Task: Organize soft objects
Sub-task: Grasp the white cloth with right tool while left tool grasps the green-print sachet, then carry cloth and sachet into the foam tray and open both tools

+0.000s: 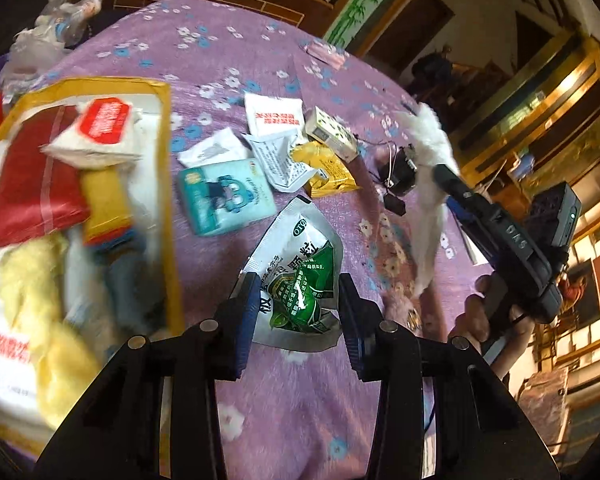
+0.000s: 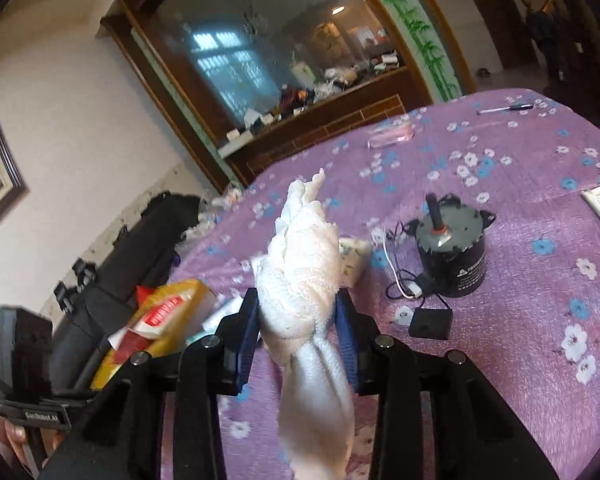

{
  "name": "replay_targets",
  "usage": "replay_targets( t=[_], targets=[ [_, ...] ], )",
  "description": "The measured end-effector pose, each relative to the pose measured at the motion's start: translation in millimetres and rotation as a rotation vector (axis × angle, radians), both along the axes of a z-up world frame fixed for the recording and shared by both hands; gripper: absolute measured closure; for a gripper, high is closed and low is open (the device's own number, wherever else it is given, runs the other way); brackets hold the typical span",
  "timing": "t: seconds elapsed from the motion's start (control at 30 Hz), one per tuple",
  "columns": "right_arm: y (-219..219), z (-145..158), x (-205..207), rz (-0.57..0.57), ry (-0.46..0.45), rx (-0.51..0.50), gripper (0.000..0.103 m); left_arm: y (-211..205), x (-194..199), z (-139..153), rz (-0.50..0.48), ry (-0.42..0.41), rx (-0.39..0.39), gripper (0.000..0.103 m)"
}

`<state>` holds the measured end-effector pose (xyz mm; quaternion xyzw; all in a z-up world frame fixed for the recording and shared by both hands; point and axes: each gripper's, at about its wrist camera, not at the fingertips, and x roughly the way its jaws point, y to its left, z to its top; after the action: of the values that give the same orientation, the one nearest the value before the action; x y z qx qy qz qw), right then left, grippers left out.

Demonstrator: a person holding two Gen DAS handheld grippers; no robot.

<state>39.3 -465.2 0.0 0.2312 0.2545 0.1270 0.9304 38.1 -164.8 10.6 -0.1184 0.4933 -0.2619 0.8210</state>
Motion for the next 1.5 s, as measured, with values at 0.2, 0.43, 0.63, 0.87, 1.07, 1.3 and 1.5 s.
replay_targets(
  t=[0.2, 0.43, 0.63, 0.87, 1.07, 1.3, 1.5],
  targets=[
    [26.4, 46.7, -36.3, 0.0, -0.077, 0.05, 0.067, 39.7, -24.3, 13.1, 0.038, -0.004, -0.059, 0.065],
    [84.2, 56.3, -45.9, 0.141, -0.043, 0.101, 0.067, 91.6, -43.0, 42.4, 0.128, -0.067, -0.05, 0.065],
    [152.7, 29.8, -26.3, 0.297, 0.046, 0.119, 0.067, 135.2, -44.7, 41.2, 0.269, -0.085, 0.064, 0.065],
    [212.5, 19.8, 5.6, 0.356, 0.108, 0.041, 0.067, 160.1, -30.0, 15.8, 0.354, -0.026, 0.123, 0.065],
    [240.3, -2.5, 13.5, 0.374, 0.148, -0.006, 0.067, 161.6, -24.0, -7.4, 0.376, 0.016, 0.195, 0.065],
    [257.4, -14.9, 11.9, 0.363, 0.16, -0.096, 0.064, 163.4, -11.4, -26.0, 0.384, 0.092, 0.196, 0.064],
    [258.8, -25.7, 13.7, 0.375, 0.2, -0.086, 0.055, 177.5, -11.6, -25.7, 0.374, 0.127, 0.086, 0.046]
  ],
)
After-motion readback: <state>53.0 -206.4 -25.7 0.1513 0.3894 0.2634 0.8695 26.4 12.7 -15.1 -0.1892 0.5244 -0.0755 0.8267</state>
